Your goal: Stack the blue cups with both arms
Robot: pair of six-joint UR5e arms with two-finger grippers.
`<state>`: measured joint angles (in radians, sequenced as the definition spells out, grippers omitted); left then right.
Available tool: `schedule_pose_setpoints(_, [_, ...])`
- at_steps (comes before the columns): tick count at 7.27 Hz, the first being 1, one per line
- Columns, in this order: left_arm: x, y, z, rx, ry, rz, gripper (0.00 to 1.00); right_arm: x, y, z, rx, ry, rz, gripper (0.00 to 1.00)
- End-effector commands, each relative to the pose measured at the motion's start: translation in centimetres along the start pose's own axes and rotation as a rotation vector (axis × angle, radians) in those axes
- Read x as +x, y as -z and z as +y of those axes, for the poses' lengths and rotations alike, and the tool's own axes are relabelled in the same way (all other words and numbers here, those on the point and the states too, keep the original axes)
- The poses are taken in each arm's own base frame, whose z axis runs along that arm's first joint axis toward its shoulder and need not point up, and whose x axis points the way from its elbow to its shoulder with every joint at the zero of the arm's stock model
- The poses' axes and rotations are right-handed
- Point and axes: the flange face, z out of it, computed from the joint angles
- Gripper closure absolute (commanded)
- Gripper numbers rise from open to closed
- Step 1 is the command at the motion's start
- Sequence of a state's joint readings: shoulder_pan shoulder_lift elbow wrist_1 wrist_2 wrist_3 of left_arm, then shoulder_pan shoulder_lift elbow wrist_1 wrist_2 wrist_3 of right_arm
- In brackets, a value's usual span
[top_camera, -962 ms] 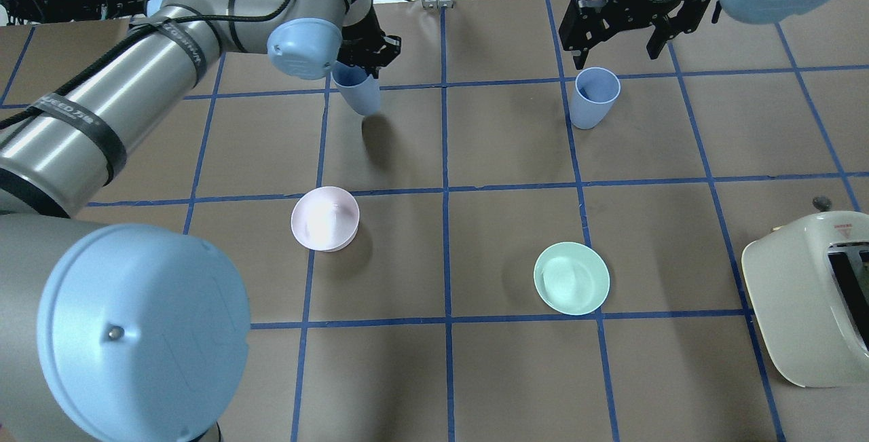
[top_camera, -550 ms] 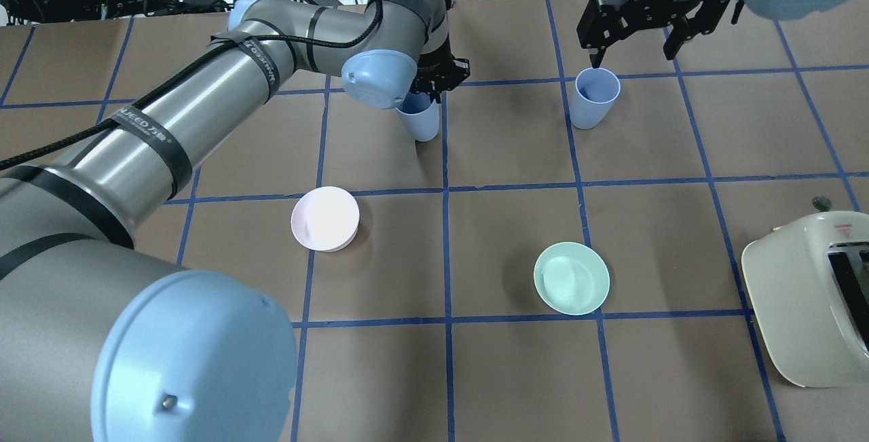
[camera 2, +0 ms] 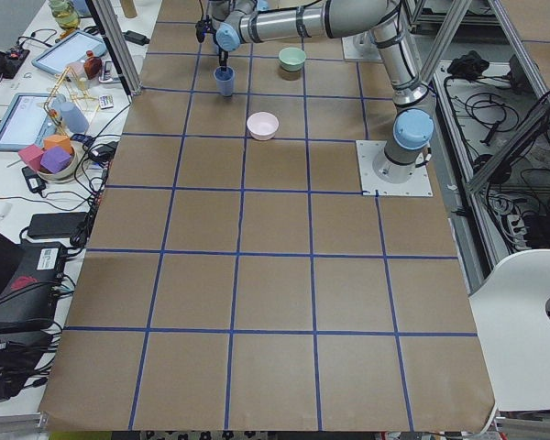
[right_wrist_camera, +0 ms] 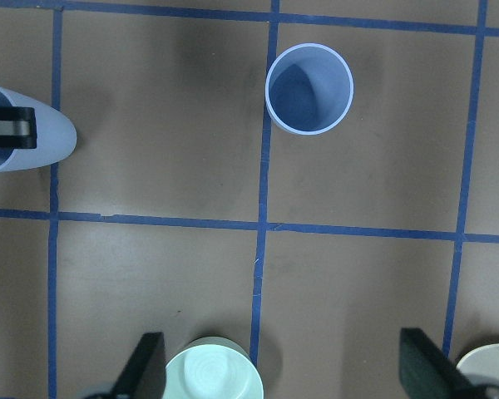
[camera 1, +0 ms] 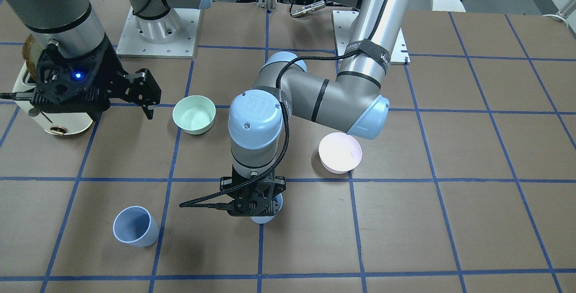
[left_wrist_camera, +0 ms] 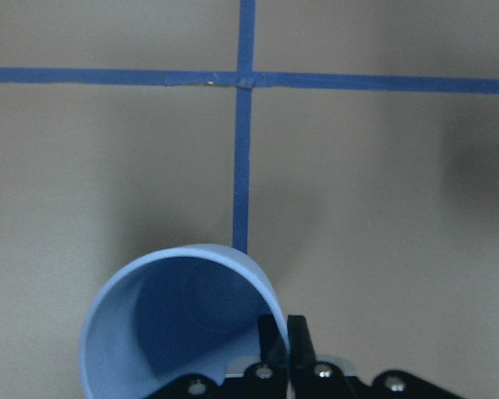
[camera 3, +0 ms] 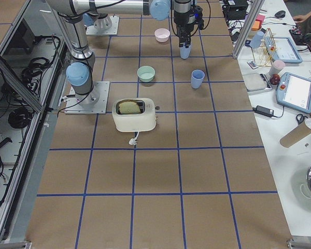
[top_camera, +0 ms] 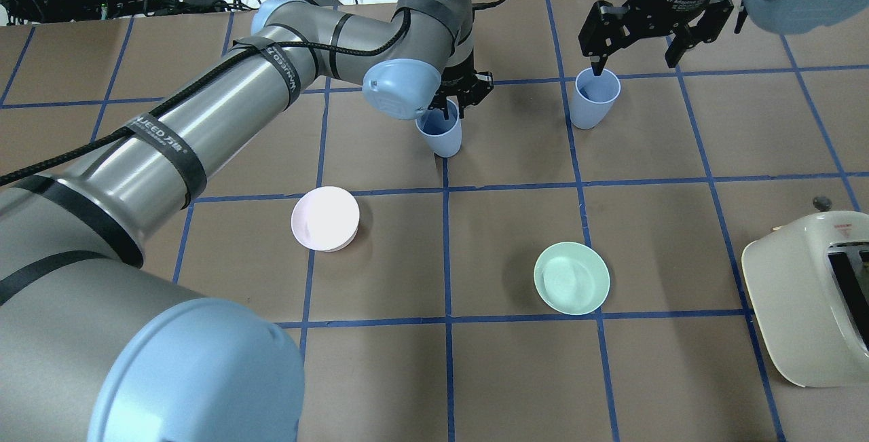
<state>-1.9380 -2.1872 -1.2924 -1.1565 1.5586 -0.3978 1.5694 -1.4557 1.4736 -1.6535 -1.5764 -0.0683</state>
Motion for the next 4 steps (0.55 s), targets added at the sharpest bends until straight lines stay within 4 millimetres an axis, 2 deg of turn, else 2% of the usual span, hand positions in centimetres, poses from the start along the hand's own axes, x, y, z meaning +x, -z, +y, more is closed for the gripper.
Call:
schedule_pose_setpoints(1, [-3.1,5.5,1.0,-0.065,0.019,-0.03,0.0,-0.1,0.5,-0.1,0.007,0.004,0.001,0.0])
schedule_pose_setpoints(3, [-8.4,12.3,2.0,-0.087,-0.009,-0.023,0.0,0.5,0.3,-0.2,0.002,0.016,0.006,0.0])
schedule_pose_setpoints(4, [-10.1,16.2,3.1,-0.064,-0.03,0.0,0.0,1.0,0.0,-0.6,0.005,0.01,0.014,0.0])
